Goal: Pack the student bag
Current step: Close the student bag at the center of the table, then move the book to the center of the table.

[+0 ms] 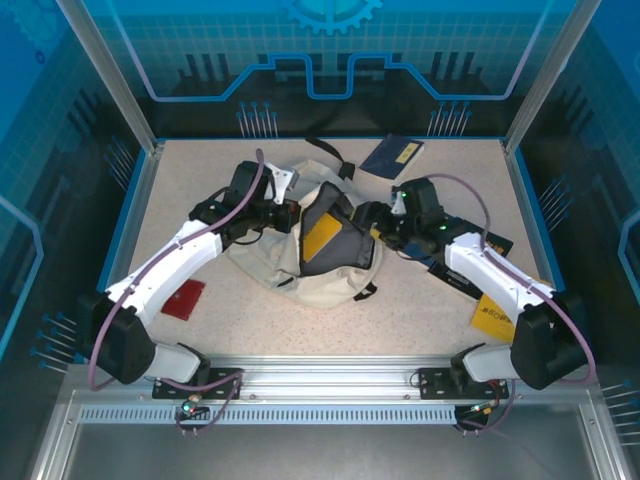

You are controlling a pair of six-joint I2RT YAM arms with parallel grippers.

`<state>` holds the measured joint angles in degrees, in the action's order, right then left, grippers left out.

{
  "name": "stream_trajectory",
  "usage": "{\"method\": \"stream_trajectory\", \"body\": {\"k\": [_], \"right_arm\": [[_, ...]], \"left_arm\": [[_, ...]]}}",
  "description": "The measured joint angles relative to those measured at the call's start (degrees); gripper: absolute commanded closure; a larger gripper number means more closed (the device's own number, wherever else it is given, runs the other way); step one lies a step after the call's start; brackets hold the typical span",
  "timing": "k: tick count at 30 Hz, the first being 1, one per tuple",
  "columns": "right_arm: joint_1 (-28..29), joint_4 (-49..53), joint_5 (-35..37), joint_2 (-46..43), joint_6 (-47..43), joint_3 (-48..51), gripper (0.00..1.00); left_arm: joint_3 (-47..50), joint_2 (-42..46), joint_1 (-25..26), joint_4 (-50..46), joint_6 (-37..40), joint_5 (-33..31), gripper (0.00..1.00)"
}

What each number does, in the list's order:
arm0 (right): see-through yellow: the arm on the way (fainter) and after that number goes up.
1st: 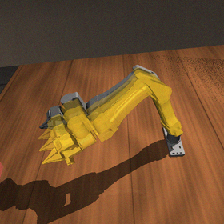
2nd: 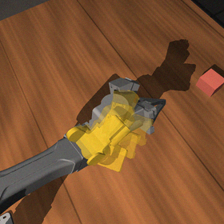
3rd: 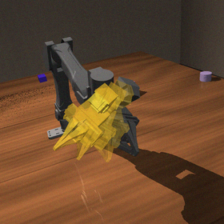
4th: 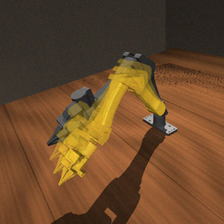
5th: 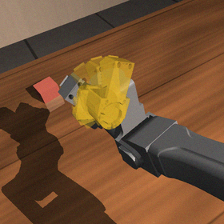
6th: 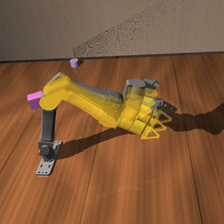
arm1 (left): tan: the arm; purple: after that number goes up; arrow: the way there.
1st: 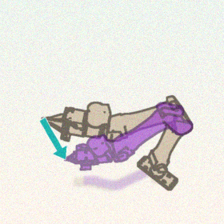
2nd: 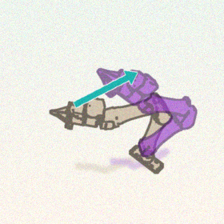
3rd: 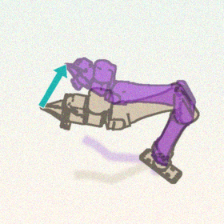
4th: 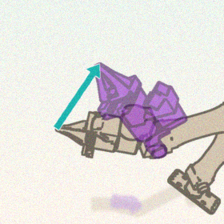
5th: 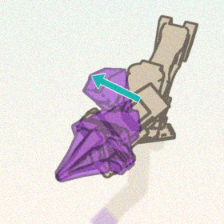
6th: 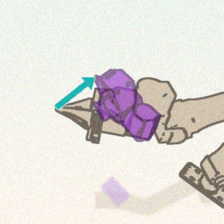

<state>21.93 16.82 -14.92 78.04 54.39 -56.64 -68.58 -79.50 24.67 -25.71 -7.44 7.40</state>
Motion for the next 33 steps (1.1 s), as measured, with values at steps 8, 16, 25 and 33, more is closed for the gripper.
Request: {"method": "stream_trajectory", "body": {"k": [8,16,25,33], "right_arm": [[-10.71,16.39,9.03,12.07,-11.8,-12.17,0.25],[-11.65,24.24,17.22,29.31,-17.18,-25.35,0.32],[-11.21,29.05,20.94,38.42,-20.55,-28.87,0.37],[-8.66,28.28,19.85,38.14,-22.56,-26.69,0.38]], "left_arm": [[0.74,7.5,-5.31,-5.51,3.15,0.46,1.0],[1.29,9.05,-7.3,-8.48,3.23,3.54,0.51],[1.64,9.07,-7.32,-8.04,-3.21,5.97,0.23],[1.9,8.39,-7.21,-6.23,-12.59,5.97,0.22]]}}
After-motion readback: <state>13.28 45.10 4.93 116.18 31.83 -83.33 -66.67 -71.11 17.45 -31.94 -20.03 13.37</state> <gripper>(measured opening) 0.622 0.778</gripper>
